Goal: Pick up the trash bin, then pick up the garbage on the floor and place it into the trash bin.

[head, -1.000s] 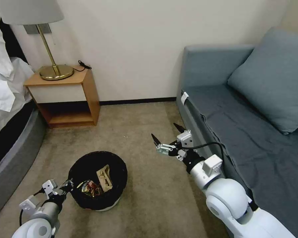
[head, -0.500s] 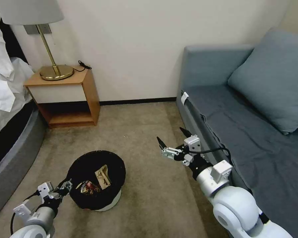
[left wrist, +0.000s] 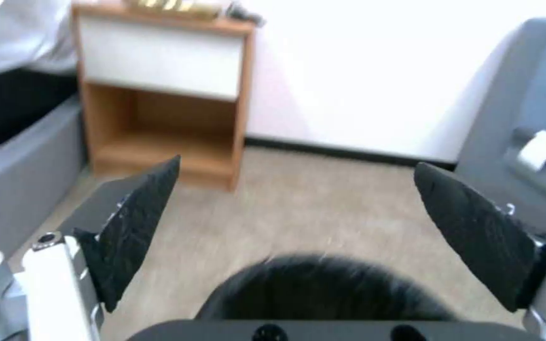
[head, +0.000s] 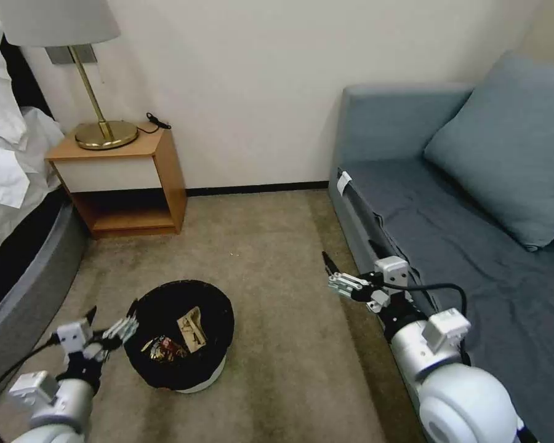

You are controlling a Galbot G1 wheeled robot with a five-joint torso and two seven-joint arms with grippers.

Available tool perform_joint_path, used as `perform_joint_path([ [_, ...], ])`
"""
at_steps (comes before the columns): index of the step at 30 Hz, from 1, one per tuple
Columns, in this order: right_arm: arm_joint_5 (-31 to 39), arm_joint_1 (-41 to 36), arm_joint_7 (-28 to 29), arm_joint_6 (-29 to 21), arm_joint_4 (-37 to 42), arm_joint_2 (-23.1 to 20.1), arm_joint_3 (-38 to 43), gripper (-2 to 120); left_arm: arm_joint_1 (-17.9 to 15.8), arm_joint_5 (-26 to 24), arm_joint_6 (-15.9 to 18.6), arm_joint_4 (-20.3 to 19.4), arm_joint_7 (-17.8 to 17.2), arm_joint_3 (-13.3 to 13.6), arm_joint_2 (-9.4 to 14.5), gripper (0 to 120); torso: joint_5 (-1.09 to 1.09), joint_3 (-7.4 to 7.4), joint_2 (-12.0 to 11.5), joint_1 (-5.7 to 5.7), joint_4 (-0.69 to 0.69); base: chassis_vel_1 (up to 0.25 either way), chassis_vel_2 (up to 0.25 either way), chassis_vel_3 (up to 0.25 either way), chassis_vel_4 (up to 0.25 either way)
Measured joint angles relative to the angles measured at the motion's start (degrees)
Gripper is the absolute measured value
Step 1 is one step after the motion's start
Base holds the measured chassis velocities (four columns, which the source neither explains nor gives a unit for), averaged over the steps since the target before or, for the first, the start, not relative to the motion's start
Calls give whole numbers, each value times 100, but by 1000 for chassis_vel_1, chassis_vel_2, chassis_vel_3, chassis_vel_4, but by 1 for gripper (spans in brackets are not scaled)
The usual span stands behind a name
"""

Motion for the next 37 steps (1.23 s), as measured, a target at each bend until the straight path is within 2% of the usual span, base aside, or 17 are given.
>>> perform_joint_path([
  [3,-578,-357,-62,335,67,295,202,100,41,510,-400,-68,155,264,-78,100,1,0,0,0,0,0,0,0,0],
  [4,-578,-357,-62,335,67,295,202,100,41,510,-400,-68,155,264,-78,100,1,0,0,0,0,0,0,0,0],
  [6,-792,-502,-133,507,74,411,308,100,98,912,-725,-67,282,373,-147,100,1,0,0,0,0,0,0,0,0],
  [8,-920,-642,-201,632,89,542,358,100,172,1081,-945,-75,316,574,-212,100,0,0,0,0,2,0,0,0,0],
  [9,-920,-642,-201,632,89,542,358,100,172,1081,-945,-75,316,574,-212,100,0,0,0,0,2,0,0,0,0],
  [13,-1052,-802,-241,760,24,754,320,100,202,1183,-1068,-88,288,925,-270,100,1,0,0,0,1,0,0,0,0],
  [16,-1162,-884,-251,845,-31,877,271,100,211,1256,-1127,-95,284,1011,-277,100,0,0,0,0,1,0,0,0,0],
  [19,-1268,-942,-274,935,-103,985,250,100,235,1243,-1155,-123,130,1128,-293,100,0,0,0,0,1,0,0,0,0],
  [21,-1286,-937,-274,963,-170,1039,253,100,272,1201,-1162,-155,-108,1230,-318,100,1,0,0,0,1,0,0,0,0],
  [22,-1286,-937,-274,963,-170,1039,253,100,272,1201,-1162,-155,-108,1230,-318,100,1,0,0,0,1,0,0,0,0],
  [24,-1230,-846,-268,934,-222,1043,291,100,343,1217,-1135,-270,-523,1360,-367,100,0,0,0,0,1,0,0,0,0],
  [25,-1230,-846,-268,934,-222,1043,291,100,343,1217,-1135,-270,-523,1360,-367,100,0,0,0,0,1,0,0,0,0],
  [28,-1129,-774,-242,834,-259,1026,302,100,442,1297,-917,-501,-889,1473,-397,100,1,0,0,0,2,0,0,0,0],
  [37,-1068,-645,-235,779,-359,1008,311,100,506,1365,-821,-681,-979,1630,-391,100,1,0,0,0,1,0,0,0,0],
])
